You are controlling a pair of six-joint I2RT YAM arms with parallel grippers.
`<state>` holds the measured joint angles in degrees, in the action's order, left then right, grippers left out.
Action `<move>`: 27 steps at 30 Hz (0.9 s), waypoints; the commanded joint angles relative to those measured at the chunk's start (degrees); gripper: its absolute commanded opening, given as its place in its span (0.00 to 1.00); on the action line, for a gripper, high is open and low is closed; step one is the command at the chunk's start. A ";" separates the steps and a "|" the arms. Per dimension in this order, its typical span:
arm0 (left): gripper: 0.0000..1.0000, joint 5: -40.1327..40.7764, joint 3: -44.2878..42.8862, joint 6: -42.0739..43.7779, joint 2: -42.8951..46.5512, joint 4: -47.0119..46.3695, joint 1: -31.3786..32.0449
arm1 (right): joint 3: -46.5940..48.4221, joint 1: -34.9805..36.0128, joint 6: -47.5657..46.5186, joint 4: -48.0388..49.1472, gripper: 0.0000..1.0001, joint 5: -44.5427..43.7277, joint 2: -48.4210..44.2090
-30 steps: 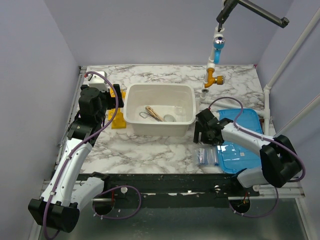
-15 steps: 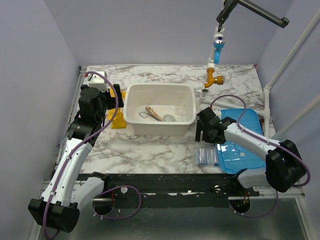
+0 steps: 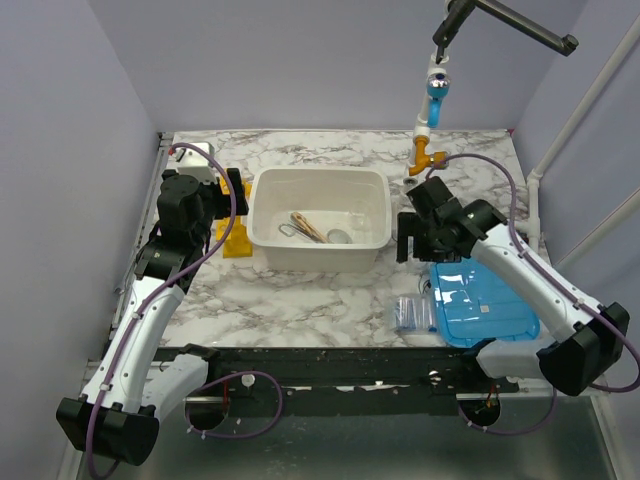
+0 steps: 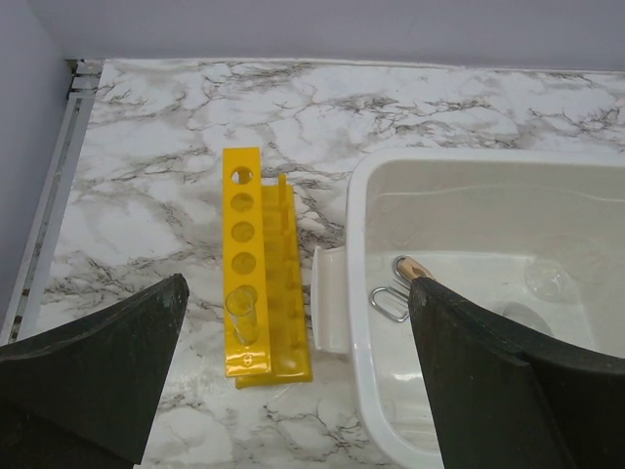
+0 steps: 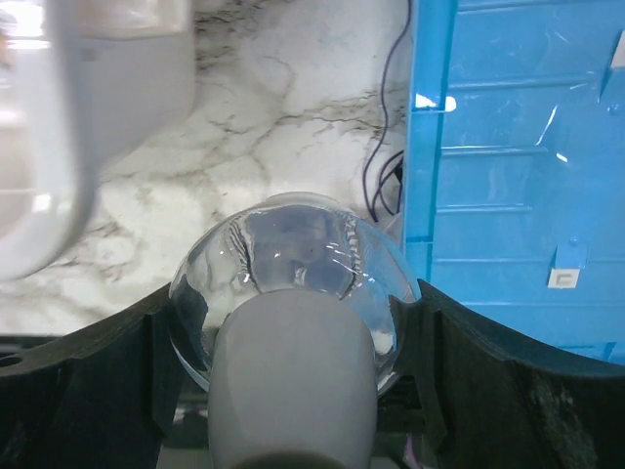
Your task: Organize the chemistry lab equipment
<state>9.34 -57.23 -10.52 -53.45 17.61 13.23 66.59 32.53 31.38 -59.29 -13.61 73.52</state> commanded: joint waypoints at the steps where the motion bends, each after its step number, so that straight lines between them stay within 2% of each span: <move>1: 0.99 -2.59 0.15 -0.68 0.32 -0.81 -0.11 | 12.12 -0.02 -3.93 -10.87 0.35 7.76 1.67; 5: 0.99 -4.29 -0.71 -1.03 -1.30 0.01 -0.12 | 23.69 0.81 -5.07 -13.47 0.32 12.43 5.89; 11: 0.99 -5.57 -1.50 -1.39 -3.34 1.00 -0.14 | 36.32 7.34 -6.04 -10.54 0.32 9.84 16.55; 21: 0.99 -7.27 -1.56 -1.96 -3.59 1.02 -0.12 | 46.08 7.36 -11.17 -1.86 0.32 8.51 32.02; 27: 0.99 -7.59 -1.74 -2.04 -3.52 1.20 -0.09 | 46.28 7.37 -13.02 0.06 0.32 9.11 39.30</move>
<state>3.42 -57.36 -12.01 -57.14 18.96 13.23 111.50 39.97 20.86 -62.46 -4.93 109.34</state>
